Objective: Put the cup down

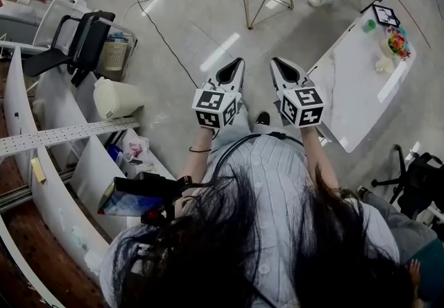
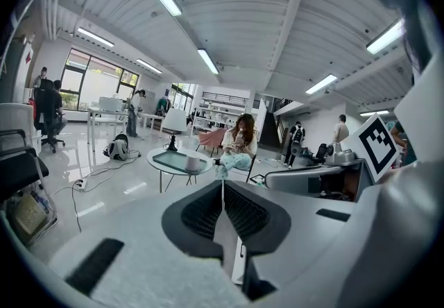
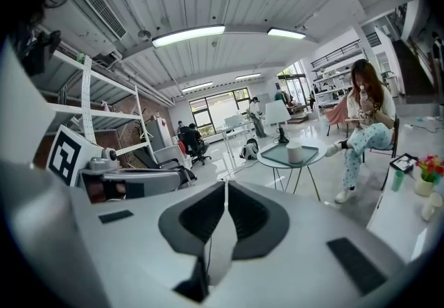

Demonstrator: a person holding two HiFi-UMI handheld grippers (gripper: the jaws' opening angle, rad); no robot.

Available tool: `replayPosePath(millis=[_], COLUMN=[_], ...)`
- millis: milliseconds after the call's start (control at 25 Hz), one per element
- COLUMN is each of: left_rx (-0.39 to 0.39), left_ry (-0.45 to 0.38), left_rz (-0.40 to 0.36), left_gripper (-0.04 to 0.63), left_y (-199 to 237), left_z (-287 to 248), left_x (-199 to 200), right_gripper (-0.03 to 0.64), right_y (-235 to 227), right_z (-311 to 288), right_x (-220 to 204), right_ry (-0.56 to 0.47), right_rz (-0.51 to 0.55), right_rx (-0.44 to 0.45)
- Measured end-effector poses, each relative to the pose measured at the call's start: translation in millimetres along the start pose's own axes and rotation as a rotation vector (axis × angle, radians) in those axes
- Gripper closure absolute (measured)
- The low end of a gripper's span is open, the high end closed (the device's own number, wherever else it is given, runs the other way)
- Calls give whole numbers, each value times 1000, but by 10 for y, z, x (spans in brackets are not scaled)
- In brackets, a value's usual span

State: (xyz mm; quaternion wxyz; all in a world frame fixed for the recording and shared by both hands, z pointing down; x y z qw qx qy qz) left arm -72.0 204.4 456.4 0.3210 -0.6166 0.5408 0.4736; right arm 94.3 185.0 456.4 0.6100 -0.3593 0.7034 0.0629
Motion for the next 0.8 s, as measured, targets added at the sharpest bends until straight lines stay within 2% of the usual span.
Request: replayPosePath(millis=[800], left_rx=[-8], left_ry=[-12], left_rz=[-3], left_gripper=[578], left_y=[-7], left_z=[68], left_x=[-9], right_gripper=[577], right_y=[95], right_z=[-23], right_x=[5], right_ry=[11], right_rz=[20], right_rx=[12])
Point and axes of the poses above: the fingertips, and each gripper's own axes: z backward along the fingers, y to its left, x out of its top, the point moved 7 cm from there along z, backward along the fingers, and after that the axes turned 14 degrees about x, right-handed, at the moved point
